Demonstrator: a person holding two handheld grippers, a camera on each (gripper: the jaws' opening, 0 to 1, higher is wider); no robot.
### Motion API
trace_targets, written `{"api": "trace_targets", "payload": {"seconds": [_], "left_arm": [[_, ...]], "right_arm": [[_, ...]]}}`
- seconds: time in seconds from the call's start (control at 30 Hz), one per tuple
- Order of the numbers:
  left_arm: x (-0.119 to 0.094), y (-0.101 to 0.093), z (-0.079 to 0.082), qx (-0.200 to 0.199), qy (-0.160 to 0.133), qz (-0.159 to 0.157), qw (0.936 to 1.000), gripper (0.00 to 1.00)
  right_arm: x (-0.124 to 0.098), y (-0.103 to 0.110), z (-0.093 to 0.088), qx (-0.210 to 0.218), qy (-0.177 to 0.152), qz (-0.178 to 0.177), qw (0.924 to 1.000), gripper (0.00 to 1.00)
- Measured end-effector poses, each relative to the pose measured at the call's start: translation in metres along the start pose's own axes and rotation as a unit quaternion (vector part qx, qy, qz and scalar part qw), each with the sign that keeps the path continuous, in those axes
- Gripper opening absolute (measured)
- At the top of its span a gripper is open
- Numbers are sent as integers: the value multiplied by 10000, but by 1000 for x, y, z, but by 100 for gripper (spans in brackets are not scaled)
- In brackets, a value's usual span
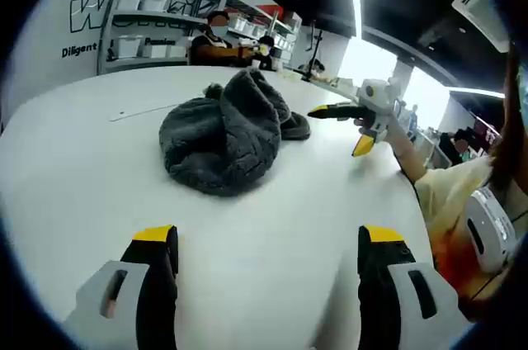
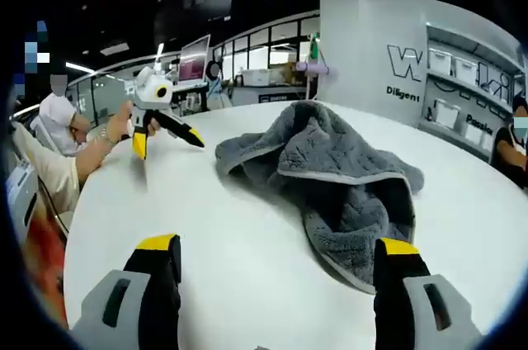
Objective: Fold the towel on the table until its edges align and the towel forms a compact rectangular stack.
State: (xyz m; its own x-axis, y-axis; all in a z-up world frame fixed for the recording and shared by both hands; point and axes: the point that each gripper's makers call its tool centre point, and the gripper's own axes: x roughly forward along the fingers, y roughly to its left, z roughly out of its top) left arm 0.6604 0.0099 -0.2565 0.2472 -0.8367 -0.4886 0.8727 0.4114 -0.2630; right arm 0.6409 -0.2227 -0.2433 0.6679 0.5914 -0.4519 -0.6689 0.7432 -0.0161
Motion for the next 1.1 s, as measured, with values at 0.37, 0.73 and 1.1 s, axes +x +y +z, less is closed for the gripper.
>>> {"api": "trace_targets", "payload": {"seconds": [0.37,0.73,1.1], "left_arm": [[0,1,-2,-3,30,-1,10000,88],[0,2,-4,10,86,11,10000,88],[3,2,-8,-9,146,2,9999,88]], "right_arm": [[0,4,0,-21,-3,43,10000,99],[1,6,2,-75,-13,90,9999,98],[-1,10,6,-128,-94,144,9998,97]]}}
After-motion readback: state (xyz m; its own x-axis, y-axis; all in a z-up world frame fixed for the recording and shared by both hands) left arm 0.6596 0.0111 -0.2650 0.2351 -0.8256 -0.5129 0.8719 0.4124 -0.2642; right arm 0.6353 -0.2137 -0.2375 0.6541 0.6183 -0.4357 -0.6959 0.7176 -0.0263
